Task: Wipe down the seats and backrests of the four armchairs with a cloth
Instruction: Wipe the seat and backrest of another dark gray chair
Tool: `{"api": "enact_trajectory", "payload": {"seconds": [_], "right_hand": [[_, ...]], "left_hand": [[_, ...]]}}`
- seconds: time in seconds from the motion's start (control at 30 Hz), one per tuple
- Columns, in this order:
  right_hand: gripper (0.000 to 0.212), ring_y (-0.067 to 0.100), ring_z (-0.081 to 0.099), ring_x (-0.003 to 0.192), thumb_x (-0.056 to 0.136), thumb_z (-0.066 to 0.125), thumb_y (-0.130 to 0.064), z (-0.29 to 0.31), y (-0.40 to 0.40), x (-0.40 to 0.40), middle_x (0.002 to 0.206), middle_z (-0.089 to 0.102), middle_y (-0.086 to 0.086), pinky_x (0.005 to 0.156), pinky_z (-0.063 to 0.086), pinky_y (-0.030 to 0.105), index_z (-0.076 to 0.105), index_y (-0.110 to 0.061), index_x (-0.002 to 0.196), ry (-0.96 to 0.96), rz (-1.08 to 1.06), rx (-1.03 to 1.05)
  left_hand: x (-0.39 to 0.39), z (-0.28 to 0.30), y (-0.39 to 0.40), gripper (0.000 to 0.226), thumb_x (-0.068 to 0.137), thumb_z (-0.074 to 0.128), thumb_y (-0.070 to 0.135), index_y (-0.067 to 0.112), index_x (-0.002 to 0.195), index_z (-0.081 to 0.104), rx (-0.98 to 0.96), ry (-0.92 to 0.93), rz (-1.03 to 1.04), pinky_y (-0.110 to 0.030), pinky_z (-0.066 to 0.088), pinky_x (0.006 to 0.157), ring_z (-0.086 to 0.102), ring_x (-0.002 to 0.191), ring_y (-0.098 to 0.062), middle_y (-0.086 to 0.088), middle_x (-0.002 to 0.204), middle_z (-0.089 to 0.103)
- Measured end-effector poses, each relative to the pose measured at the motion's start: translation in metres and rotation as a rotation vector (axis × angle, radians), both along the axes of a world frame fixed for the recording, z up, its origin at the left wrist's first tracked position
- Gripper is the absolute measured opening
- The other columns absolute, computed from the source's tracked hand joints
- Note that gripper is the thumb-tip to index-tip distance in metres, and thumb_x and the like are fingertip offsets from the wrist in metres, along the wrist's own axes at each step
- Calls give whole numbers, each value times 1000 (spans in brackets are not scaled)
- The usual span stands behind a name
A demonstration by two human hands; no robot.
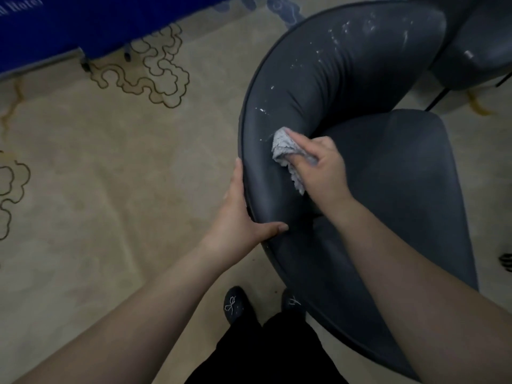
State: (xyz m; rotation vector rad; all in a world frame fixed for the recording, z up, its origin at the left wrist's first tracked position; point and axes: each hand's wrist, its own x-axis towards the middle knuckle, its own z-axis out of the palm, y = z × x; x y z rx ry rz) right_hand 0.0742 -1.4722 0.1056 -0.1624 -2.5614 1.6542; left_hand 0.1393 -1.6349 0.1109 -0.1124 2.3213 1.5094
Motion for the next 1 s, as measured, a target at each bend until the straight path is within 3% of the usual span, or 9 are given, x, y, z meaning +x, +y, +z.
{"api": "enact_trajectory", "payload": {"seconds": [0.07, 0.17, 0.33, 0.43, 0.5, 0.63, 0.73, 0.87, 1.0], "right_hand": [[45, -6, 49, 82, 81, 67, -9, -1, -1, 7, 93, 42, 0, 80, 37, 1, 61, -26, 122, 84, 100, 28], [52, -4, 46, 83, 77, 66, -7, -9, -11, 14, 91, 40, -2, 81, 36, 3, 58, -31, 123, 148, 261, 92], [46, 5, 48, 78, 80, 64, 3, -5, -8, -37, 92, 40, 7, 78, 41, 8, 64, -18, 121, 138, 134, 74], [51, 7, 45, 81, 77, 66, -4, -7, -3, -25, 90, 40, 8, 82, 37, 7, 59, -20, 124, 236, 249, 163], [51, 17, 48, 82, 74, 66, -4, -8, -3, -19, 89, 41, 10, 80, 44, 17, 61, -20, 123, 266, 313, 190], [47, 27, 50, 84, 77, 66, -1, -5, -9, -59, 87, 39, 10, 85, 47, 33, 64, -18, 121, 272, 255, 229], [46, 25, 50, 86, 80, 69, -7, -6, -8, -78, 90, 38, 4, 88, 44, 24, 62, -21, 123, 253, 231, 173], [59, 17, 50, 83, 73, 74, -24, -11, -6, -48, 90, 39, 5, 88, 43, 18, 54, -23, 129, 262, 266, 104], [46, 27, 52, 79, 78, 75, -17, -8, -16, -87, 89, 39, 5, 77, 52, 39, 63, -23, 122, 245, 244, 138]], "left_hand": [[-4, -2, -2, 135, 59, 90, 26, 31, 153, -8, 27, 0, 6, -37, 42, 107, 38, 135, -11, 13, 156, 22], [-13, -3, -5, 132, 59, 90, 25, 30, 153, -2, 33, 7, 30, -37, 43, 106, 42, 133, -13, 12, 154, 28], [-37, 0, -5, 125, 60, 88, 33, 28, 153, 5, -8, 55, 41, -38, 38, 110, 36, 137, -13, 9, 155, 26], [-48, 2, -6, 122, 61, 88, 33, 31, 153, 7, -20, 50, 44, -22, 40, 105, 37, 133, 1, 12, 154, 27], [-52, 3, -8, 121, 61, 88, 28, 30, 154, 10, 3, 44, 42, -4, 42, 86, 44, 116, 19, 14, 150, 31], [-53, 2, -6, 121, 62, 88, 27, 30, 154, 9, 2, 19, 45, 3, 38, 76, 40, 102, 32, 22, 143, 31], [-55, 6, -5, 122, 61, 88, 30, 32, 153, 9, -19, 7, 53, -4, 41, 90, 39, 116, 23, 20, 150, 27], [-64, 11, -5, 121, 61, 88, 29, 31, 153, 9, -66, 18, 42, -35, 40, 109, 41, 134, -12, 15, 154, 25], [-79, 12, -6, 119, 63, 87, 28, 27, 154, 10, -92, 43, 13, -37, 37, 110, 37, 136, -11, 14, 154, 25]]}}
